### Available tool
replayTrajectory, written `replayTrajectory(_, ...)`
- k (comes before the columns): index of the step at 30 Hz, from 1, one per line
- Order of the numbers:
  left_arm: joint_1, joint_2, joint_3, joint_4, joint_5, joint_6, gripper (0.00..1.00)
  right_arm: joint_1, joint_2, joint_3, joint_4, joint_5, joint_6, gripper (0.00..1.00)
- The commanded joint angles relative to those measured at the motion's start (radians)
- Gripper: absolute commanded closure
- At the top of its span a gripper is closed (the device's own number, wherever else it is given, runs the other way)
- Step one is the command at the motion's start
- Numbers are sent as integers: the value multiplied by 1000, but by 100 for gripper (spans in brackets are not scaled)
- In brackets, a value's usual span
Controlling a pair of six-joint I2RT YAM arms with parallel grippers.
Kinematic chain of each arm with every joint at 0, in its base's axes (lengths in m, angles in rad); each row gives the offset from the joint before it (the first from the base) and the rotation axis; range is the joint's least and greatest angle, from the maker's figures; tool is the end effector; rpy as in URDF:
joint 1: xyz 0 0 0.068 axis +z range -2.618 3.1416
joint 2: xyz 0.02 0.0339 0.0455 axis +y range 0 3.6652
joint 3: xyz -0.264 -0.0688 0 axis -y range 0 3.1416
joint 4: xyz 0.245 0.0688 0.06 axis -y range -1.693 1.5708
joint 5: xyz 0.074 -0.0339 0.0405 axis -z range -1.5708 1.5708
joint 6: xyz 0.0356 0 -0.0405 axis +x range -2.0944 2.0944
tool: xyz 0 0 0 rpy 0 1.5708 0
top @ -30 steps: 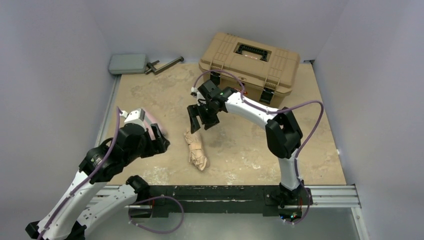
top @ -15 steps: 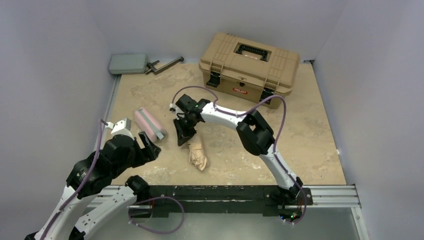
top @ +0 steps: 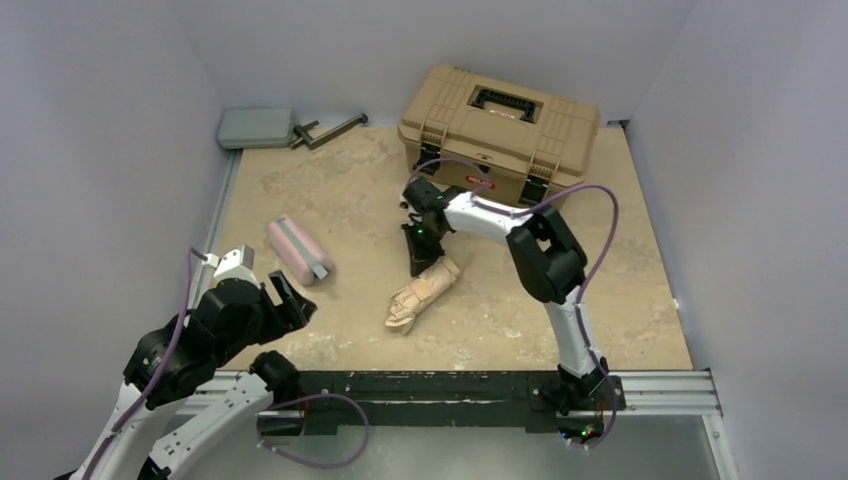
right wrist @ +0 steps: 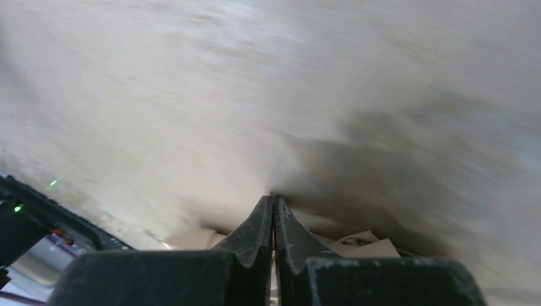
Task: Open the umbrella
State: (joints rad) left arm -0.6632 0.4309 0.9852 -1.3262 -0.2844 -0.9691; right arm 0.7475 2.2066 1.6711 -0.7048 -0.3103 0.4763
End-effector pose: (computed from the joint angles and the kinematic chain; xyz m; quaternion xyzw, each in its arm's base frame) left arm 0.0332 -0.0133 0.3283 -0.1934 0.8929 -0.1910 0.3588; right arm 0.3249 0.3160 0.1504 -0.1569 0.9621 0.2181 0.0455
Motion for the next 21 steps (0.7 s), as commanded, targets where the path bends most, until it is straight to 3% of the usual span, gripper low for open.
replayTrajectory(1,1,23,-8,62,36,9,25,-79,-168,-163,-21,123,-55,100)
replayTrajectory(11,1,91,-35,178,83,52,25,-81,-505,-633,-45,132,-36,100)
replayTrajectory(15,2,106,-56,222,101,68,24,-81,-611,-735,-54,77,-29,94)
replayTrajectory(18,2,133,-63,256,117,79,25,-81,-677,-752,-46,44,-45,79)
replayTrajectory(21,1,168,-51,277,136,91,24,-82,-725,-716,-47,49,-83,48)
